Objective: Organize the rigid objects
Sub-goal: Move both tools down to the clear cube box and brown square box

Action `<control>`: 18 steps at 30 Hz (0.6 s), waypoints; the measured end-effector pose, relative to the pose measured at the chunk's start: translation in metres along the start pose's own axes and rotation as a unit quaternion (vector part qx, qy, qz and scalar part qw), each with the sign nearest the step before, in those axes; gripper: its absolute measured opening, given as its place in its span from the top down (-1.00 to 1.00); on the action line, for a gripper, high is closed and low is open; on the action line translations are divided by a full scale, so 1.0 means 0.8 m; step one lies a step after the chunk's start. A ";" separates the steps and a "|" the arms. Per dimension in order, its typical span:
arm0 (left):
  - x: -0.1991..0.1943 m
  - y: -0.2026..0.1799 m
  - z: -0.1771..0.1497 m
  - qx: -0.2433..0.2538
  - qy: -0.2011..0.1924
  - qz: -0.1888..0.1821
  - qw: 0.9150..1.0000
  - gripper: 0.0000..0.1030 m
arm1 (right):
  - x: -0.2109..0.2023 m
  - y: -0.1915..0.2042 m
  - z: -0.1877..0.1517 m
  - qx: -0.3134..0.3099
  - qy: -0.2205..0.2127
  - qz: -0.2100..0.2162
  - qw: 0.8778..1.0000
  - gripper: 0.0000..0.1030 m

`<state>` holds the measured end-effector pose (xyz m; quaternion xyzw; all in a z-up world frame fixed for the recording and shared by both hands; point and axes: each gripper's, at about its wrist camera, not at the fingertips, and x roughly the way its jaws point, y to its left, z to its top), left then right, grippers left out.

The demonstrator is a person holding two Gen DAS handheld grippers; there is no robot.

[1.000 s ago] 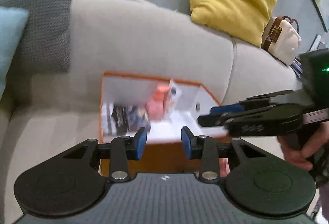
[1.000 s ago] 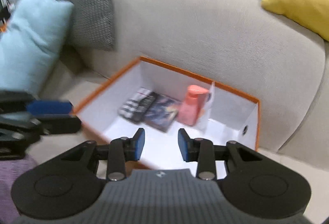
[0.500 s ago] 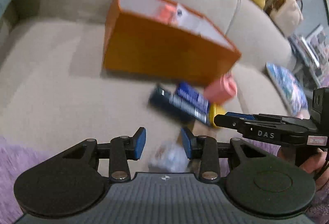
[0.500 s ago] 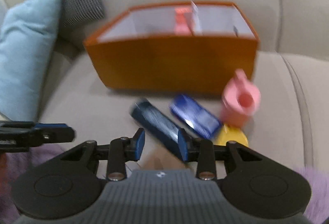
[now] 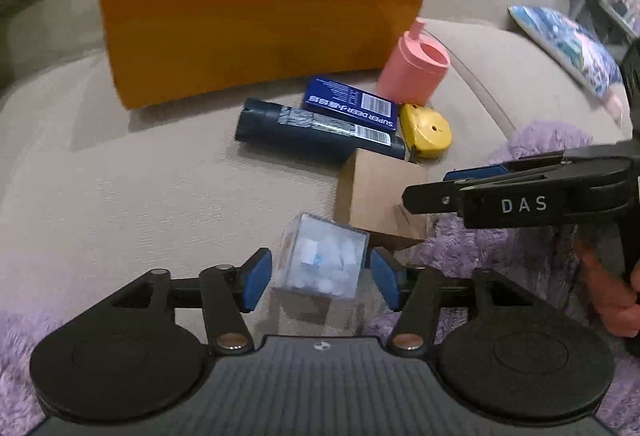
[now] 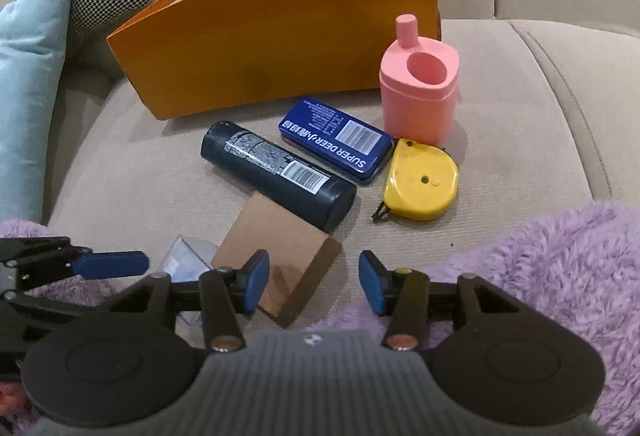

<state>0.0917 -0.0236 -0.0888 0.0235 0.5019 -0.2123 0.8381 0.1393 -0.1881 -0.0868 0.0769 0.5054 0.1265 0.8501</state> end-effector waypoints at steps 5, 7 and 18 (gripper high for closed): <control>0.018 -0.009 -0.001 0.017 0.014 0.013 1.000 -0.33 | 0.008 0.002 0.003 -0.002 0.004 0.003 1.000 -0.08; 0.023 -0.008 -0.002 0.014 0.016 0.014 1.000 -0.27 | 0.009 0.002 0.003 -0.001 0.005 0.004 1.000 -0.09; -0.005 0.056 -0.006 -0.131 -0.034 0.025 0.991 -0.14 | 0.028 0.017 0.011 -0.007 0.004 0.035 0.999 -0.06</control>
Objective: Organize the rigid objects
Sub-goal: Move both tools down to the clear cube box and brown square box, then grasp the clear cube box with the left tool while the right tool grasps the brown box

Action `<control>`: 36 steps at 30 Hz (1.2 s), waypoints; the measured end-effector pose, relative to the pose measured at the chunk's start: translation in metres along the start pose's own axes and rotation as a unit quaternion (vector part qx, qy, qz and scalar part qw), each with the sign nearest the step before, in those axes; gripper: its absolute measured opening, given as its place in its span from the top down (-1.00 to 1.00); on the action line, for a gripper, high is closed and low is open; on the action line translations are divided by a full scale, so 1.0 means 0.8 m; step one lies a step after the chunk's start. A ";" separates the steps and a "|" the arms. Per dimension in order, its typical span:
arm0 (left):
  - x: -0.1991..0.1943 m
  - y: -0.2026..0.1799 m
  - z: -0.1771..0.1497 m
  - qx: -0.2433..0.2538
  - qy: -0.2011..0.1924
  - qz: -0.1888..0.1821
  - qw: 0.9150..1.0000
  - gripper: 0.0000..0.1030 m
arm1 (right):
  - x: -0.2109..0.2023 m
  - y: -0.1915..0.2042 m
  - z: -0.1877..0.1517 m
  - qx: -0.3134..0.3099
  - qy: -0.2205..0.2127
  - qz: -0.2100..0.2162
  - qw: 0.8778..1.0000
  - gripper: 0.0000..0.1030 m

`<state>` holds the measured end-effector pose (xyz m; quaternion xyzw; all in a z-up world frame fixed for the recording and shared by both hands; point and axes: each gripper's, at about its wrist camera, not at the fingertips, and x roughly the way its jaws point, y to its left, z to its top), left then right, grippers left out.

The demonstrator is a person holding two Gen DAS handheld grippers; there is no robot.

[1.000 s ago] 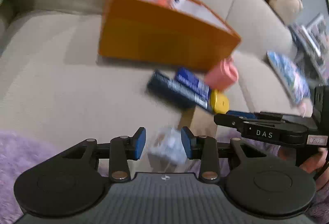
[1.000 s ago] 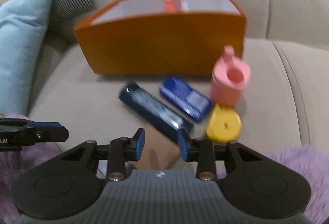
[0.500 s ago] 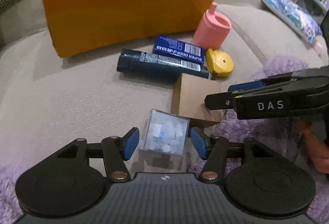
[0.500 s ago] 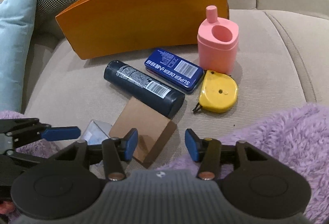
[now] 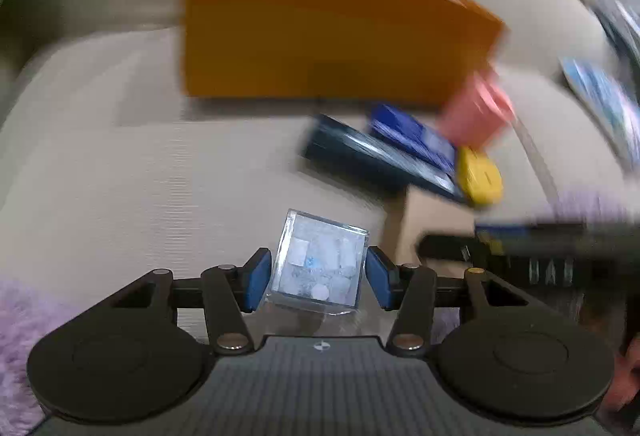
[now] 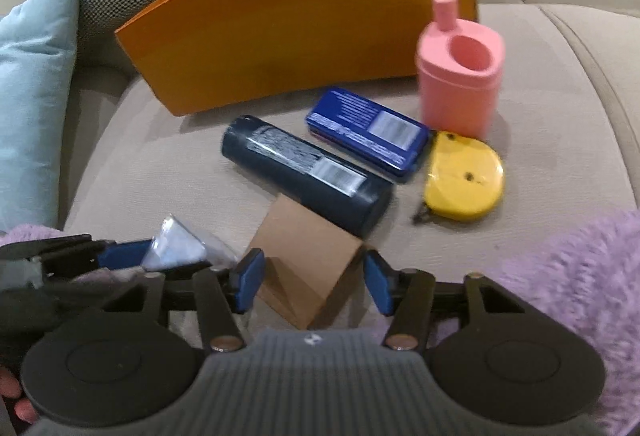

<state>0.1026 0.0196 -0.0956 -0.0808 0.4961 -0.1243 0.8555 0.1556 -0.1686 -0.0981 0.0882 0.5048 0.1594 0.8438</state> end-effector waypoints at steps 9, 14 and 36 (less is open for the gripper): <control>0.001 0.026 0.002 -0.047 0.009 0.008 0.999 -0.14 | 0.004 0.014 0.006 -0.007 -0.016 0.015 1.000 0.24; 0.003 0.027 0.006 -0.053 0.014 0.003 0.998 -0.14 | 0.011 0.000 0.007 0.021 0.004 0.008 1.000 -0.18; -0.006 0.038 -0.001 -0.083 0.009 -0.010 0.996 -0.13 | 0.012 0.090 -0.004 -0.183 0.003 -0.088 0.979 0.00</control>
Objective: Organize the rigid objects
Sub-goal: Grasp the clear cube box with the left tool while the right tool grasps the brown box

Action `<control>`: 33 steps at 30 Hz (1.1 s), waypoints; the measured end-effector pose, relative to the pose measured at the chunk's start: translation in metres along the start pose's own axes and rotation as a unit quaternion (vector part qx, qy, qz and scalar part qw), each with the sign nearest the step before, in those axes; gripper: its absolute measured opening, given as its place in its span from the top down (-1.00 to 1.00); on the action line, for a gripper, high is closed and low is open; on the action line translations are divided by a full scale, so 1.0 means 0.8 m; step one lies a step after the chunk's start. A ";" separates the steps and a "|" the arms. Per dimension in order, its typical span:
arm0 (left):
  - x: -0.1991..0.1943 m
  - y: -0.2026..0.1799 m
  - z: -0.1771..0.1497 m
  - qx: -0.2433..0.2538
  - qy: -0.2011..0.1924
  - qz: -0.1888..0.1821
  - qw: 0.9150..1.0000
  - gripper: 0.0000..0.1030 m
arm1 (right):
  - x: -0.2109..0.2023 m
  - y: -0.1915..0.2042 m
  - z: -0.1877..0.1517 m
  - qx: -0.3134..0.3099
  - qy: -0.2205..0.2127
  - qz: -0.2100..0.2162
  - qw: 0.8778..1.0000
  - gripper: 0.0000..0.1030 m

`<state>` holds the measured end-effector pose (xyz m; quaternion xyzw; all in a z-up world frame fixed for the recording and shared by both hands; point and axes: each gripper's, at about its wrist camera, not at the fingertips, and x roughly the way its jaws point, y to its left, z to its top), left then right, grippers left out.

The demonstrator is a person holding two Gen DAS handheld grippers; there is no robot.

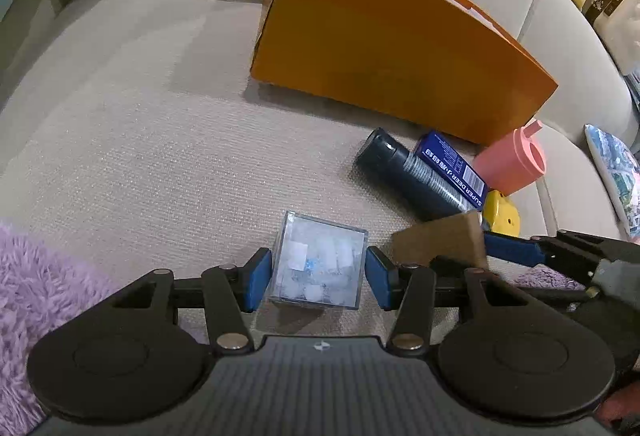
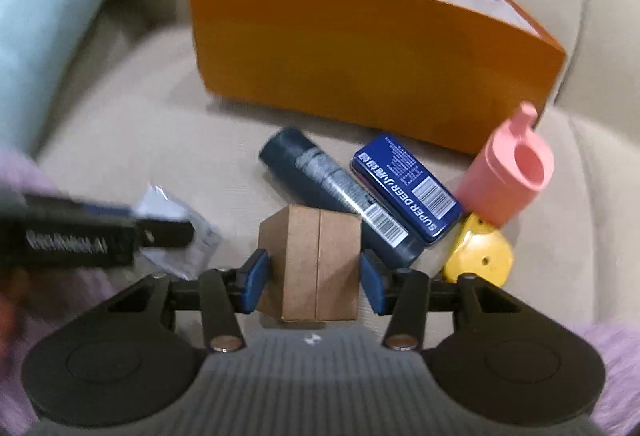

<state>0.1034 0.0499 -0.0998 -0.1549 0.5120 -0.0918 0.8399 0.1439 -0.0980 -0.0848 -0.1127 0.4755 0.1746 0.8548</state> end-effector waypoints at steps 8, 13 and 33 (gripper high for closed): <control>-0.010 0.000 -0.002 -0.003 0.008 -0.009 1.000 -0.12 | -0.013 0.001 0.000 0.026 0.005 0.071 0.997 0.03; -0.021 0.004 -0.003 -0.009 0.000 -0.012 1.000 -0.12 | -0.022 -0.013 0.001 0.073 0.009 0.125 0.989 0.47; -0.015 0.002 0.002 -0.012 0.014 0.022 1.000 -0.09 | 0.034 -0.051 -0.010 0.234 0.070 0.217 0.945 -0.24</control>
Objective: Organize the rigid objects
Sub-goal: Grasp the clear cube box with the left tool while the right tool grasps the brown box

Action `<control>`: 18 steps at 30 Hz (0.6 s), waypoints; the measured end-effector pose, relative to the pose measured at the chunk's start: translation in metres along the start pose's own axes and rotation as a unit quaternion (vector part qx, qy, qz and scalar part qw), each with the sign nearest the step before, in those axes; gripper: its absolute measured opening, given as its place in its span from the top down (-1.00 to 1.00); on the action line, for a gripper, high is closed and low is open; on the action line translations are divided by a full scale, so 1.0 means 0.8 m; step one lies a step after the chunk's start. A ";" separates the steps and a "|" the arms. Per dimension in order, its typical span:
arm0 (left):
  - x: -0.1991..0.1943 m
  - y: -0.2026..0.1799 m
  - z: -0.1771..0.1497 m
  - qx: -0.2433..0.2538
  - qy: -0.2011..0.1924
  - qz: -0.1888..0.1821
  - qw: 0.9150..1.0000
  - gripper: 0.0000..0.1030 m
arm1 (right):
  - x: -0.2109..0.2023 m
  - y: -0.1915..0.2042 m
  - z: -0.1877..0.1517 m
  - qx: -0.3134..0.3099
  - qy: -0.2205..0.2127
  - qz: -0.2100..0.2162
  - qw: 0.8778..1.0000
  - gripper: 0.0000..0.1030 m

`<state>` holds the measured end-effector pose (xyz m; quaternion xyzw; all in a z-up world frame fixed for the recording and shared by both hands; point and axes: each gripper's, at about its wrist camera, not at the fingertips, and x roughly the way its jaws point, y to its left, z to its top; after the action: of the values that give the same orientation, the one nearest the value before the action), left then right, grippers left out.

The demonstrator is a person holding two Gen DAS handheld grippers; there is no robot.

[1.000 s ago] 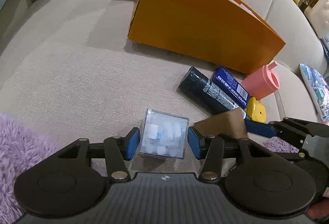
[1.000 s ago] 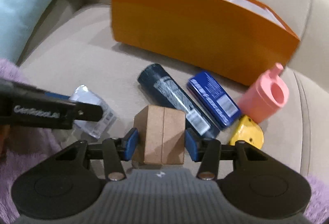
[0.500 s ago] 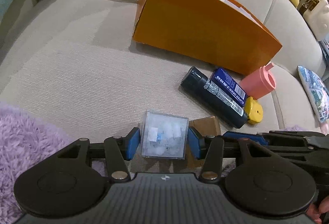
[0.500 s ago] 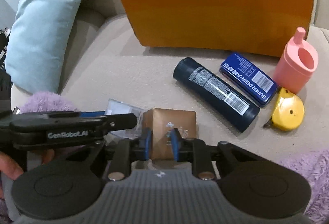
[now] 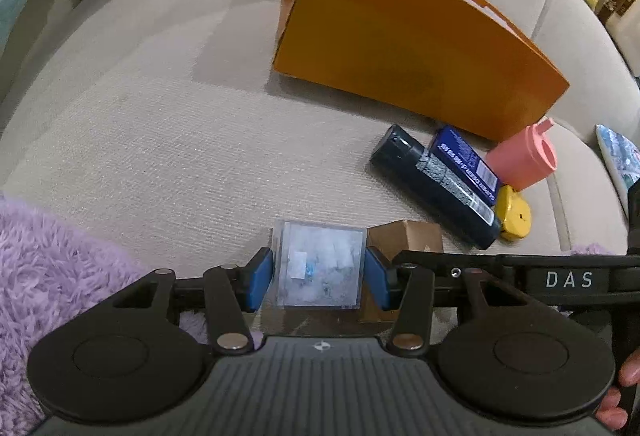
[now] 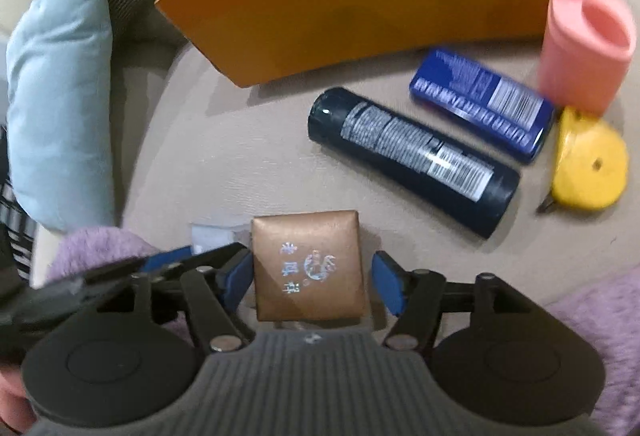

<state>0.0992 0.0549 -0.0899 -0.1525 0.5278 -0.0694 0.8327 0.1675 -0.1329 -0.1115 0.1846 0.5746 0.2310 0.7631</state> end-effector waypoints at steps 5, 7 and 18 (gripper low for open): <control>0.004 0.000 0.001 -0.002 0.002 0.006 1.000 -0.09 | 0.007 -0.004 0.000 0.025 0.000 0.015 1.000 -0.22; 0.005 -0.002 0.001 0.002 0.003 0.003 1.000 -0.09 | 0.001 -0.001 -0.002 0.017 -0.003 0.008 1.000 -0.21; 0.009 -0.013 0.000 0.024 0.013 -0.004 1.000 -0.11 | -0.017 0.026 -0.008 -0.091 -0.003 -0.158 0.983 -0.22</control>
<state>0.1029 0.0433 -0.0931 -0.1340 0.5362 -0.0876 0.8288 0.1550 -0.1231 -0.0915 0.0213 0.5711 0.1583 0.8052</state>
